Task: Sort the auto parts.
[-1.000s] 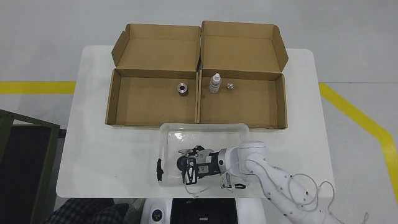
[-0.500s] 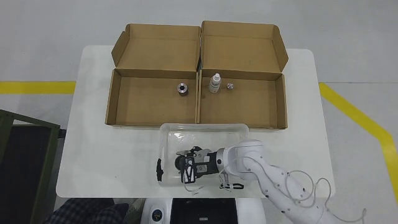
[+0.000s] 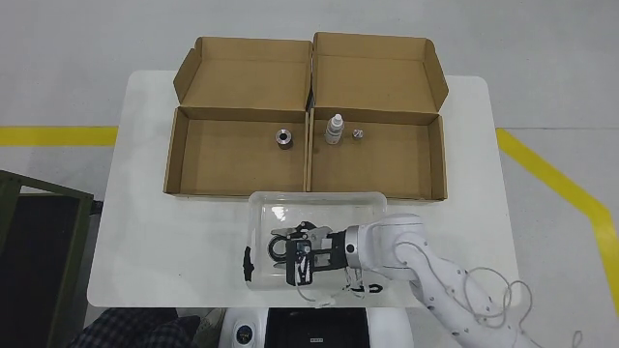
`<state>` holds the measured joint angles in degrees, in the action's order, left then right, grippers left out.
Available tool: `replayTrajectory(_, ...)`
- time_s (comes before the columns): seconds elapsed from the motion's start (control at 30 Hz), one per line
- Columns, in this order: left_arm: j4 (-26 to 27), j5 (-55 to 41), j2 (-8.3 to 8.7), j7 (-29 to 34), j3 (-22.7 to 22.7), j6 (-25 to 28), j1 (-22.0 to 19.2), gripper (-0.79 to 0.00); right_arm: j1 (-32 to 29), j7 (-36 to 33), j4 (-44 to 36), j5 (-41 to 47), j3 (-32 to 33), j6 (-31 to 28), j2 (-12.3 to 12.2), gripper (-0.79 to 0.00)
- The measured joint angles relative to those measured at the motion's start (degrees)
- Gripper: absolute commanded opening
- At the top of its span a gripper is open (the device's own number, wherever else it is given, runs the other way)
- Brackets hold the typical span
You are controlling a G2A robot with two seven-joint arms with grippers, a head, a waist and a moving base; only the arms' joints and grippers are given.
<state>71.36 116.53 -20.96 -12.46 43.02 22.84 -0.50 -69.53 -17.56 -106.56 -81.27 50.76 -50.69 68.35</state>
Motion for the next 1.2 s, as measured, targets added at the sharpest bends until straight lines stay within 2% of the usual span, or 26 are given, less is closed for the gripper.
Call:
replayTrajectory(0.87,0.00,0.00,0.00,0.00,0.00,0.00,0.00,0.000,-1.99,5.35,-12.16,12.23,14.66,1.81,-2.42,-0.785)
replayTrajectory(1.2,0.00,0.00,0.00,0.00,0.00,0.00,0.00,0.000,-2.95,6.19,-13.27,14.93,16.67,2.02,-2.94,-0.785)
